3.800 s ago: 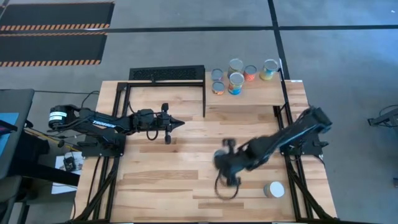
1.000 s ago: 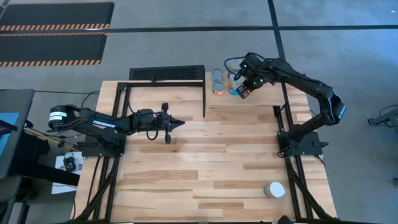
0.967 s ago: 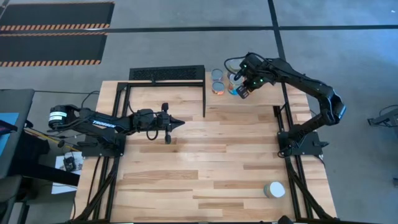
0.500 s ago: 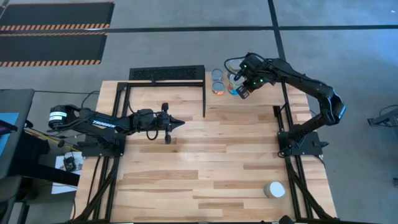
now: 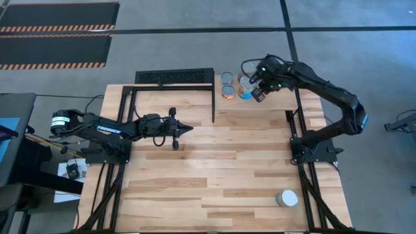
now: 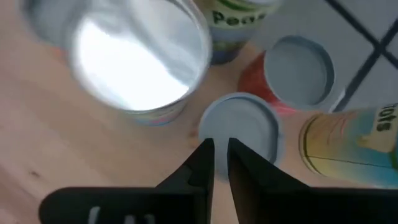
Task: Pick and place cans onto a shelf
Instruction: Put the canned tomatoes on the shelf
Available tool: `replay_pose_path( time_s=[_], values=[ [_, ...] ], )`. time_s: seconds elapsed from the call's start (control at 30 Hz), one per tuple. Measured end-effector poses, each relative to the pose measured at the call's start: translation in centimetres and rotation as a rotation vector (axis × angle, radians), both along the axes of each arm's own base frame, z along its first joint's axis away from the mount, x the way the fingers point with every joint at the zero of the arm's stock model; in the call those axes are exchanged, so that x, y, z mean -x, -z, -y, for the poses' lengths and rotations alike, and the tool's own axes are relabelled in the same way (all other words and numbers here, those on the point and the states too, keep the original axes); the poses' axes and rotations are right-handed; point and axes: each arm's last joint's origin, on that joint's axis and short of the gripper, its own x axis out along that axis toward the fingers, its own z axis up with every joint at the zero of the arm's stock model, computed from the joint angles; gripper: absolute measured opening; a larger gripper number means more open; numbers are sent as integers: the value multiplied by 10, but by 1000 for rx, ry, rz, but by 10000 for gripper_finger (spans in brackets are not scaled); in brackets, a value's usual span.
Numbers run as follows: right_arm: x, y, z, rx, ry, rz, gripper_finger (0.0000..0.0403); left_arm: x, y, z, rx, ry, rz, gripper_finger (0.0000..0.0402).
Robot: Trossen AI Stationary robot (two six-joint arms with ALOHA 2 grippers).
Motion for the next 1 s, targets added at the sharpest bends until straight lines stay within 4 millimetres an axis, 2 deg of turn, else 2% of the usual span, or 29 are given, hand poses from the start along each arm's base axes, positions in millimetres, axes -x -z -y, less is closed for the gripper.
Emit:
replay_pose_path(
  time_s=[0.17,0.27,0.37,0.47,0.7,0.8,1.0],
  values=[
    [4,-19,-32,50,-99,62,46,0,0,0,0,0,0,0],
    [-1,-27,-57,99,-173,96,13,0,0,0,0,1,0,0],
    [-11,-26,-82,153,-242,134,11,0,0,0,0,2,0,0],
    [-18,-12,-109,179,-343,233,13,0,0,0,1,8,0,0],
    [-28,40,-171,150,-541,485,7,0,0,0,1,9,1,0],
    [-27,56,-196,89,-561,518,4,0,0,0,2,9,1,0],
    [-15,71,-241,-48,-546,505,4,0,0,0,7,7,4,0]
  ],
)
